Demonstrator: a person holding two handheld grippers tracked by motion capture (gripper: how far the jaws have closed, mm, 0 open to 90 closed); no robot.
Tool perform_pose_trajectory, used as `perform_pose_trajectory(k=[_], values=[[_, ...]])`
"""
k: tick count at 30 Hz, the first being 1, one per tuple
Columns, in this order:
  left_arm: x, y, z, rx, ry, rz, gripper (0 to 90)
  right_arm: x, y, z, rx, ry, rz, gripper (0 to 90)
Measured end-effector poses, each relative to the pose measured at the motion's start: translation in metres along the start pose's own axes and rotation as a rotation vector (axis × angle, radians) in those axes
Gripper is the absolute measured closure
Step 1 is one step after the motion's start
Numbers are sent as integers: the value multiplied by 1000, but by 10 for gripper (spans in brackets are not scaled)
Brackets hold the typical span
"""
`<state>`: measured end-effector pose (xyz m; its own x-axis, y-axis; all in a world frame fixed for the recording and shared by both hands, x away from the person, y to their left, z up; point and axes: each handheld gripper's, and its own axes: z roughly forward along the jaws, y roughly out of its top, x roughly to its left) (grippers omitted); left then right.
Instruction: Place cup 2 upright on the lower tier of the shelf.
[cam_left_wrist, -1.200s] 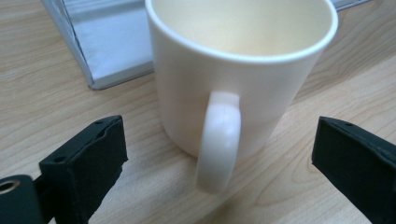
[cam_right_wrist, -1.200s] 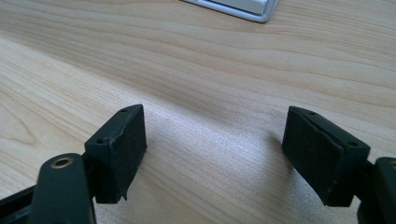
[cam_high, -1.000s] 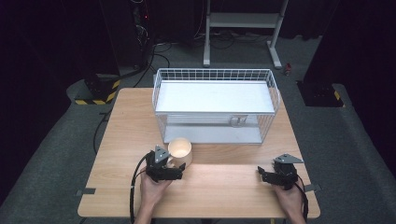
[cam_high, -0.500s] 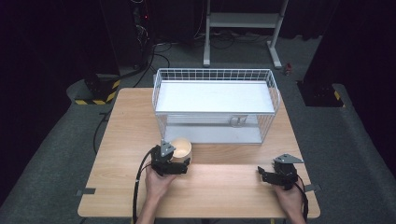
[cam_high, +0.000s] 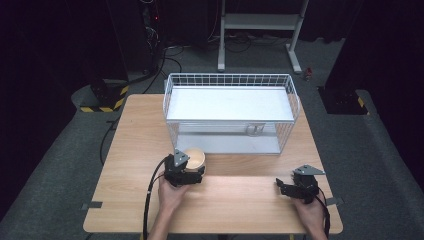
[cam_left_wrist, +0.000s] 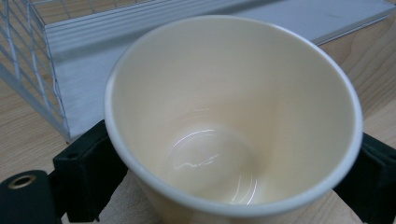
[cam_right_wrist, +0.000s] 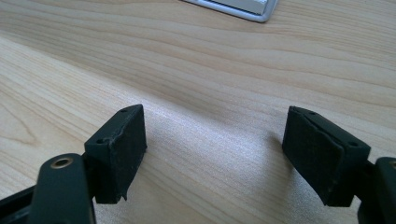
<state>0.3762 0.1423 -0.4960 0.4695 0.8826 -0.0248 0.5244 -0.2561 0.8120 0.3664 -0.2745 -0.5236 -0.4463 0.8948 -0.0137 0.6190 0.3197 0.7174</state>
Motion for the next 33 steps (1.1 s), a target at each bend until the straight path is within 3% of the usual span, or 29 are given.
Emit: perform_pose_trajectory(k=[5, 20, 26, 33], values=[[-1, 0, 3, -3, 8, -10, 82, 0, 0, 0, 0, 0, 0, 217], [-5, 0, 0, -15, 33, 42, 93, 0, 0, 0, 0, 1, 1, 217], [-6, 2, -1, -27, 23, 25, 95, 0, 0, 0, 0, 1, 1, 217], [-8, 7, -1, -22, 30, 39, 95, 0, 0, 0, 0, 1, 2, 217]])
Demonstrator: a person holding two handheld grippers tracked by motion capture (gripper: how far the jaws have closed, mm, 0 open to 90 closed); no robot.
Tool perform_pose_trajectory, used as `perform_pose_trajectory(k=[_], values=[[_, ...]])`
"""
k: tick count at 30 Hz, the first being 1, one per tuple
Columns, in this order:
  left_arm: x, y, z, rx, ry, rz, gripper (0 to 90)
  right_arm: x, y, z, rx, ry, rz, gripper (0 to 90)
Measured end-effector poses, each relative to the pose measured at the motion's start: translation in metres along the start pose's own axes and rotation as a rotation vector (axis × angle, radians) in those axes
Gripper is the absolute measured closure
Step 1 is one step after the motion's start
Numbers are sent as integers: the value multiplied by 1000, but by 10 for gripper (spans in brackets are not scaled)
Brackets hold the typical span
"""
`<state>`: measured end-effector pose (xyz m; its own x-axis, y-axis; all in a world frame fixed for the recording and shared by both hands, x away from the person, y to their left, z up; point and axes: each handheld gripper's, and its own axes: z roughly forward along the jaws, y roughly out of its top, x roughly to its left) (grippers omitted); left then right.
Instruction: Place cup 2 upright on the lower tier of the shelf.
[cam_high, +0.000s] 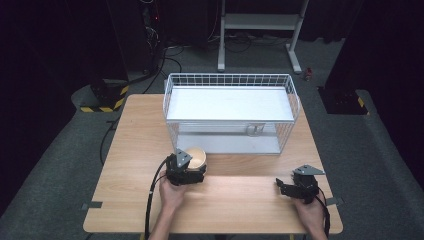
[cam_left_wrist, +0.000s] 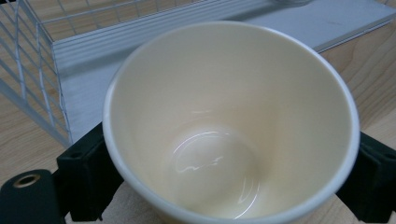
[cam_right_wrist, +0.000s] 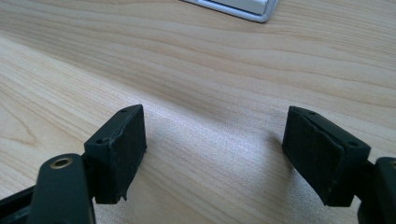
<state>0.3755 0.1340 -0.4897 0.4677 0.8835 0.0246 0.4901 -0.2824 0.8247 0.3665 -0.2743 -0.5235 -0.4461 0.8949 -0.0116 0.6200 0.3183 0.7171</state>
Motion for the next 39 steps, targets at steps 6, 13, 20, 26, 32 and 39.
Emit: perform_pose_trajectory(k=[6, 13, 20, 26, 32, 39], values=[[-2, 8, 3, -8, -9, 8, 95, 0, 0, 0, 0, 0, 0, 216], [-5, 20, 11, 4, -18, 6, 95, 0, 0, 0, 0, 0, 0, 216], [-1, 32, 19, 1, -17, 4, 96, 0, 0, 0, 0, 0, 0, 216], [-1, 40, 25, 2, -7, 14, 96, 0, 0, 0, 0, 0, 0, 217], [1, 43, 32, 11, 1, -6, 96, 0, 0, 0, 0, 0, -1, 216], [2, 50, 41, 16, 4, -9, 96, 0, 0, 0, 0, 0, -1, 216]])
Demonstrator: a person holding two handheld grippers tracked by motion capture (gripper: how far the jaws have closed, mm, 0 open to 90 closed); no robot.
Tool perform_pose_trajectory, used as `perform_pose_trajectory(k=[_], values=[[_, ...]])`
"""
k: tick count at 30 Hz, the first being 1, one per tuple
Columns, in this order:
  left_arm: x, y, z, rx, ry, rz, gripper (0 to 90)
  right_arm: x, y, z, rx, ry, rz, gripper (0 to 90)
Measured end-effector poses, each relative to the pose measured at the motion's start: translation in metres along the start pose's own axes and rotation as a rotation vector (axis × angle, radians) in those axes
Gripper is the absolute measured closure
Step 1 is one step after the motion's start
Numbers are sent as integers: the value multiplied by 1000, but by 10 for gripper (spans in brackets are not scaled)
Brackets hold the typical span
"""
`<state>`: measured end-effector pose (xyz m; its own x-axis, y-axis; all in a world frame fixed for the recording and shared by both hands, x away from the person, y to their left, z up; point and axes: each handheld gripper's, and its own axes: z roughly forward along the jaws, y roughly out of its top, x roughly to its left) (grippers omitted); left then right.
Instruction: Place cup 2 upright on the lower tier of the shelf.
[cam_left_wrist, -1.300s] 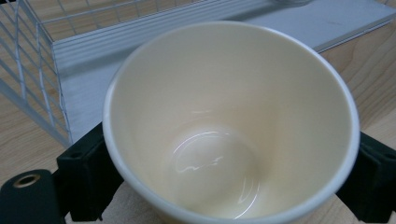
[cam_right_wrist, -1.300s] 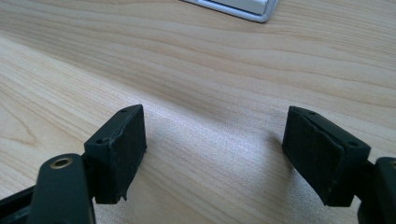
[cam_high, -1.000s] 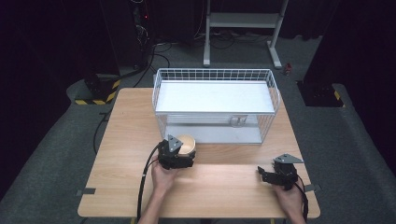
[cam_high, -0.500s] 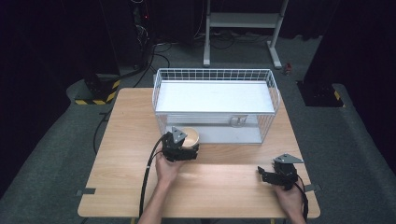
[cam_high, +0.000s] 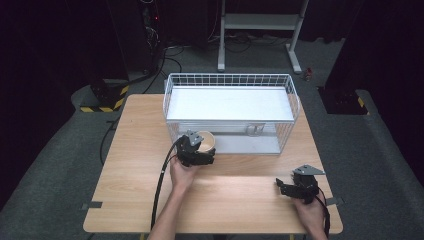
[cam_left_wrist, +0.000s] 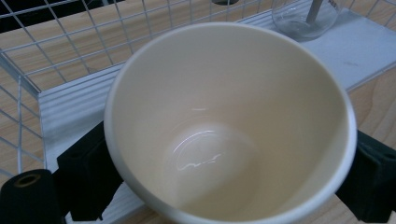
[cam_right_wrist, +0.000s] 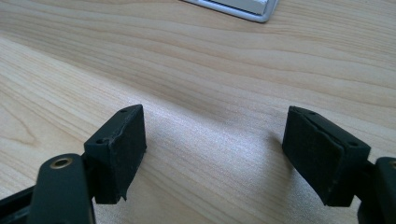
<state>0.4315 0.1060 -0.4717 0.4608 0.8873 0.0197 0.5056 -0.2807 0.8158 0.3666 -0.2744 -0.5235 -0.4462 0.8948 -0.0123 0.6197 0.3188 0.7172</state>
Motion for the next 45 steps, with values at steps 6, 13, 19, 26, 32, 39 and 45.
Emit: perform_pose_trajectory(k=[6, 13, 19, 26, 32, 39, 45], values=[[2, -1, 4, 1, 4, -9, 96, 0, 0, 0, 0, 0, 0, 216], [6, -1, 11, -33, 22, -27, 96, 0, 0, 0, 0, 0, 0, 216], [7, -1, 17, -45, 44, -43, 94, 0, 0, 0, 0, 0, 0, 216], [7, 4, 23, -25, 60, -22, 89, 0, 0, 0, 0, 0, 0, 216], [7, 5, 24, -16, 49, -25, 47, 0, 0, 0, 0, 0, 0, 216], [11, 3, 21, -3, 28, -51, 3, 0, 0, 0, 0, 0, 0, 216], [12, 0, 17, 5, 23, -50, 13, 0, 0, 0, 0, 0, 0, 216]])
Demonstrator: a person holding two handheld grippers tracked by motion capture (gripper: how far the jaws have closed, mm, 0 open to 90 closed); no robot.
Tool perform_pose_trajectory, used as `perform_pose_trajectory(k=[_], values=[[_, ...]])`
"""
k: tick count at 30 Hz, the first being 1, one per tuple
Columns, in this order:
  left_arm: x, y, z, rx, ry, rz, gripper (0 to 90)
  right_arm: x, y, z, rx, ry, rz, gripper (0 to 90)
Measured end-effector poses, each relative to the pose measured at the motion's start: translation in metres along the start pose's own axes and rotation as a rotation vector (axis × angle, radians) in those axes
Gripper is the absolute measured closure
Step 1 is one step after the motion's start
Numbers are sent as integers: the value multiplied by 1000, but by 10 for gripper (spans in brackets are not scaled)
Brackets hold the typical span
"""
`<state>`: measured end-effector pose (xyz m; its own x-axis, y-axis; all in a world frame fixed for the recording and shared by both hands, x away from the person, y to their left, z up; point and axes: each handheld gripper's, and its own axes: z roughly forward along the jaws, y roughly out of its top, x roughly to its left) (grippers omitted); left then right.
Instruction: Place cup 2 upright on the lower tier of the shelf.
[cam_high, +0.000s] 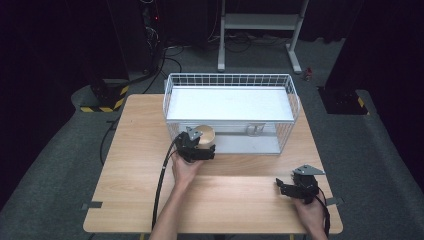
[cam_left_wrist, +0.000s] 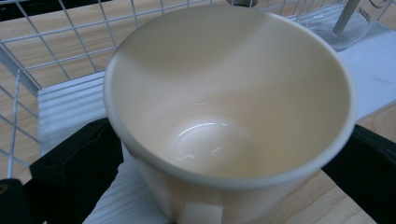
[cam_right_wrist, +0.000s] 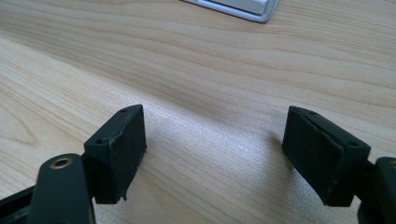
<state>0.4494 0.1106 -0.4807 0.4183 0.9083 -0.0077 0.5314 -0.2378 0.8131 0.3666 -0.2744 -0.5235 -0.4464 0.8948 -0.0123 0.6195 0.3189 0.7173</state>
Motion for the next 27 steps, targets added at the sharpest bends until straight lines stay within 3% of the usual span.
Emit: perform_pose_trajectory(k=[9, 13, 27], values=[[0, -6, -6, 17, -4, 1, 66, 0, 0, 0, 0, 0, 0, 216], [-2, -10, -8, 6, 5, -8, 131, 0, 0, 0, 0, 0, 0, 216], [-3, -16, -4, 31, 23, -1, 169, 0, 0, 0, 0, 0, 0, 216]])
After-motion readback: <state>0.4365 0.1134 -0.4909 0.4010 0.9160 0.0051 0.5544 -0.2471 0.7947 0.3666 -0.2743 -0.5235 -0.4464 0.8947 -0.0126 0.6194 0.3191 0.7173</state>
